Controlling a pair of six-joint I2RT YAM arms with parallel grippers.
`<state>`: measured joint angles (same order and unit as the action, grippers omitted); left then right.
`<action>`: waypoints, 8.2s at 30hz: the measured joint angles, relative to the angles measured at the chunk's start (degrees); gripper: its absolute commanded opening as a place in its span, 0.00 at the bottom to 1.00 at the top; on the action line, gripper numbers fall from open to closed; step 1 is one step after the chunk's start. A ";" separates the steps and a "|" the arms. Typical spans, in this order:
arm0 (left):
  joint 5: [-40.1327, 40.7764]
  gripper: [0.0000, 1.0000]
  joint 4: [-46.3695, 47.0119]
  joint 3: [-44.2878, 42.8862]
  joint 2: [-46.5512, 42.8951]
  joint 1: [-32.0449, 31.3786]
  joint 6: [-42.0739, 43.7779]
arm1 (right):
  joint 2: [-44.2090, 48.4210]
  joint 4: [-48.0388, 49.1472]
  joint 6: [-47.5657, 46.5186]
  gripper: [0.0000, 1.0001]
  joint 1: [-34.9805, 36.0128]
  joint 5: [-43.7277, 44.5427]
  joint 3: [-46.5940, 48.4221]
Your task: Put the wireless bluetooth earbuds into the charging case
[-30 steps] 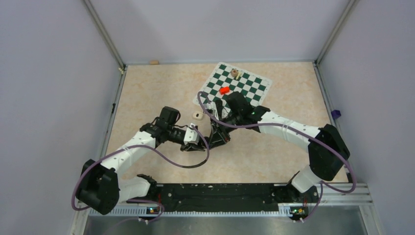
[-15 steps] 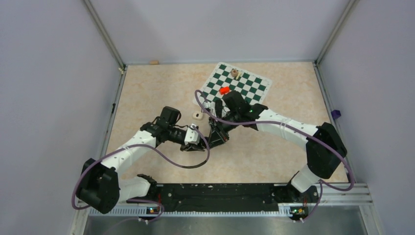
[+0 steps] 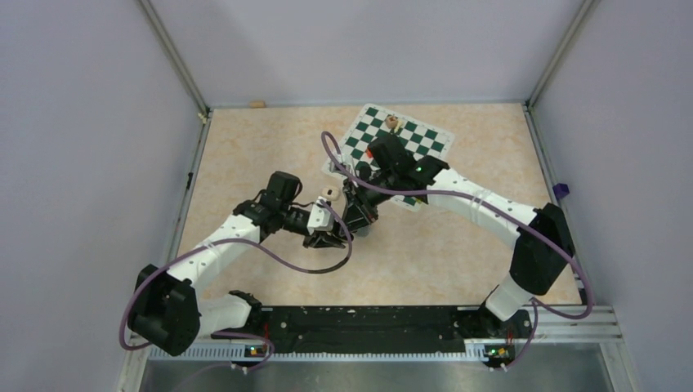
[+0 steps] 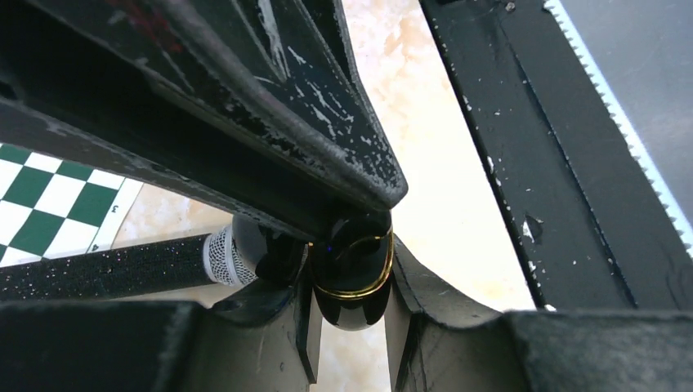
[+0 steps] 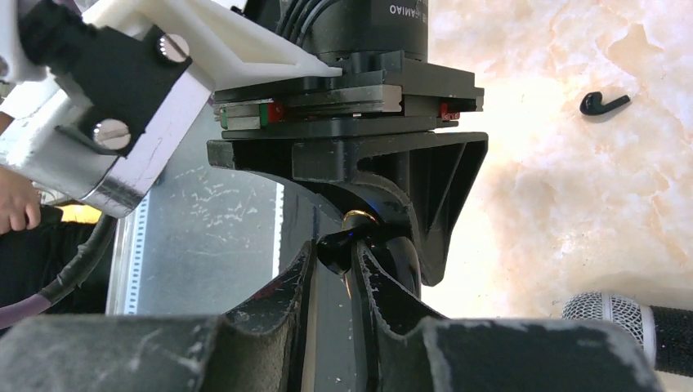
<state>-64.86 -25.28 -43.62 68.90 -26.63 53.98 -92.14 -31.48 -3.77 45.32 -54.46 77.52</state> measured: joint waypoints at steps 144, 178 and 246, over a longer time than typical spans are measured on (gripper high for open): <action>-19.30 0.00 -30.51 -4.59 -2.38 25.38 24.22 | -5.66 18.69 2.47 0.99 2.60 13.46 9.29; -20.09 0.00 -30.80 -4.59 -3.23 25.92 24.17 | -12.72 19.71 5.46 0.88 -4.96 23.08 16.09; -21.49 0.00 -30.73 -4.52 -6.21 27.69 25.11 | -38.93 13.25 3.87 0.30 10.80 37.66 22.77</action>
<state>-86.35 -56.01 -48.14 62.70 1.06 79.09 -131.07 -18.24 0.10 56.12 -16.80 100.29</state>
